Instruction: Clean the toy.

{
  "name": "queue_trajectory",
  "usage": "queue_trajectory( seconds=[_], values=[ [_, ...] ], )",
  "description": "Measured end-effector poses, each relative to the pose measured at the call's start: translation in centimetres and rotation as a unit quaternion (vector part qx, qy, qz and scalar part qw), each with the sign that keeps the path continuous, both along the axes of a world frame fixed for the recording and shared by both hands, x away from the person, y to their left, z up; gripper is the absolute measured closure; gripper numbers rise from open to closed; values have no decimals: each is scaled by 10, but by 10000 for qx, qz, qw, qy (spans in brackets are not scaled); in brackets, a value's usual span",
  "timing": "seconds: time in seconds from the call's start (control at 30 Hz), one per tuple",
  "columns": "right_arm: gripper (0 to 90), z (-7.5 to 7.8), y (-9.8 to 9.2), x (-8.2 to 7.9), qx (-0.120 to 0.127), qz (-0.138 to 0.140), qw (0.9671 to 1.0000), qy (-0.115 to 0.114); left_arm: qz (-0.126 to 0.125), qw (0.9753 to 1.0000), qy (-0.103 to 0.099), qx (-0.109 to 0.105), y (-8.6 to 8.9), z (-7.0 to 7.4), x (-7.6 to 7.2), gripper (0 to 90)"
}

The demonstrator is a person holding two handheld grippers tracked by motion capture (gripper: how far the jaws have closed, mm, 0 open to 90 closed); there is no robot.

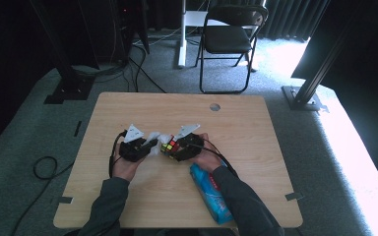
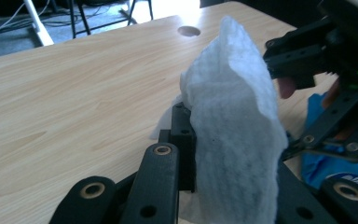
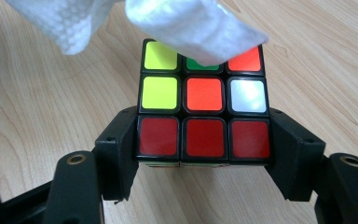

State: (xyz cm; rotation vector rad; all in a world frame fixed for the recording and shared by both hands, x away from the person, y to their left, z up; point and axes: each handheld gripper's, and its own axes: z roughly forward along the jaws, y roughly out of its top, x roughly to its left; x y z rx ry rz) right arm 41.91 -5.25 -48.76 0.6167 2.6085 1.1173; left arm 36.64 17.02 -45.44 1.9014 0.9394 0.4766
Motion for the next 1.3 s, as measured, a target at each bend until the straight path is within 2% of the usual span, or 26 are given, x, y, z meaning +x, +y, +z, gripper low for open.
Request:
queue_trajectory(
  seconds=[0.23,0.57,0.77,1.17,1.3],
  values=[
    [344,0,0,-1,9,22,10000,-12,-193,9997,62,104,-17,-2,5,828],
    [344,0,-1,-1,82,54,9999,-24,-282,9993,138,212,-32,-6,14,829],
    [344,0,-1,-1,88,69,9999,-37,-294,9991,132,292,-36,-6,18,828],
    [344,0,0,-2,81,165,9998,-57,-164,9994,105,282,-40,-7,28,828],
    [344,0,0,-3,56,186,9998,-93,-202,9992,132,306,-42,-9,30,828]
  ],
)
